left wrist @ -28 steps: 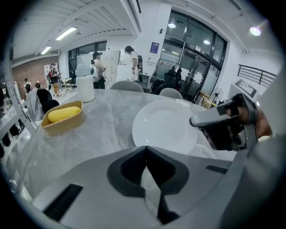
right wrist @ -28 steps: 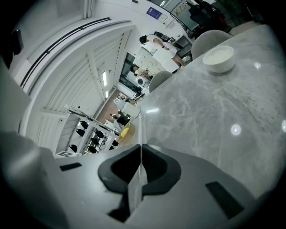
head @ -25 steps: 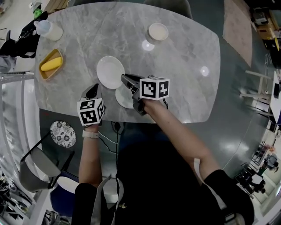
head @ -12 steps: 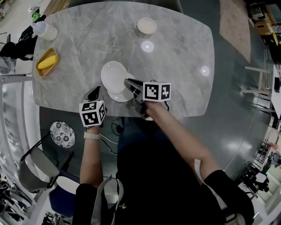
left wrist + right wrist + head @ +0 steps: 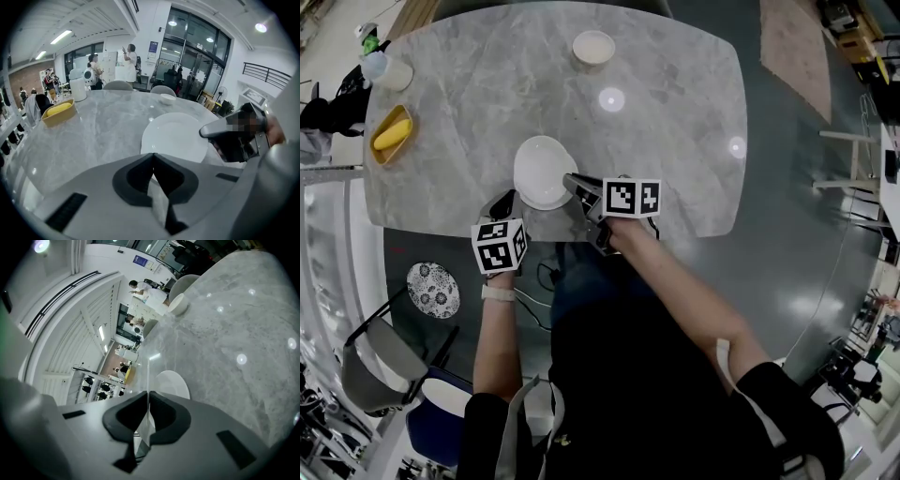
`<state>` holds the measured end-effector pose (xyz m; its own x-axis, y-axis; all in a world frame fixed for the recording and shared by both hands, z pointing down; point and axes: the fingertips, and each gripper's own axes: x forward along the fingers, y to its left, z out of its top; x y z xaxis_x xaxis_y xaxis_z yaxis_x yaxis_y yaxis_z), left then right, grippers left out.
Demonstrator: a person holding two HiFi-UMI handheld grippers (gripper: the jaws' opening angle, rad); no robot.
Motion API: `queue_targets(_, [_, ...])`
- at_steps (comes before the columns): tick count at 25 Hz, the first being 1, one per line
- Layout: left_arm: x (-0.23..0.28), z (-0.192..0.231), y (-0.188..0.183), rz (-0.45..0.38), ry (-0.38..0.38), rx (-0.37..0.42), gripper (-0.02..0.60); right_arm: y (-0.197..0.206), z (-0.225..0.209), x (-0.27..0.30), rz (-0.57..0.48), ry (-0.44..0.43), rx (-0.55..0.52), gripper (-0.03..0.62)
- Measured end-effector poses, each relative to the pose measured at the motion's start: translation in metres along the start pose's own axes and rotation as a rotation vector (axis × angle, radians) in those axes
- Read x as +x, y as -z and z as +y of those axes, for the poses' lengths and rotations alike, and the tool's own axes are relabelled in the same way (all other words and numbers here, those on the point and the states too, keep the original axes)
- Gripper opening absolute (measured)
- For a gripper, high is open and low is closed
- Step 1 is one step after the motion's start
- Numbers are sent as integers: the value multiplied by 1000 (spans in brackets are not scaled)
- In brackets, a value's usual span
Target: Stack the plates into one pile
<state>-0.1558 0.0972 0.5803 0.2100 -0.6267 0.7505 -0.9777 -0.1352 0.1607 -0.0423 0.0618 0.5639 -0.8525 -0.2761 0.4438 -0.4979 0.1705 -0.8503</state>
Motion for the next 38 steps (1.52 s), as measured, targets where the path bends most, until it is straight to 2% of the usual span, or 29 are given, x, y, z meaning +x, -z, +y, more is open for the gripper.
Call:
queue_targets(7, [0,-7,8,11,9,11,9,12,-9,-4,15,25,21,26])
queue_targets(17, [-1,-18,18,28,21,25,9,25,-24,-8,61,98,-38,32])
queue_targets(19, [-1,-18,20,32,22,27,9,29,-28,-6,89,120,-63,57])
queue_targets(23, [-3,-15,22,40,20,31,9,38,-34,0,142,164,-103,163])
queue_targets(26, [-5,-11,24,46,14,28,9,42,-35,4,175,187,-147,214])
queue_targets(30, [-8,-6,25,51,7,20,9,45,-32,10,224,211,-227,244])
queue_targets(38, [-4,3,24,55,11,5,9,47,-38,18,350,357,-508,289])
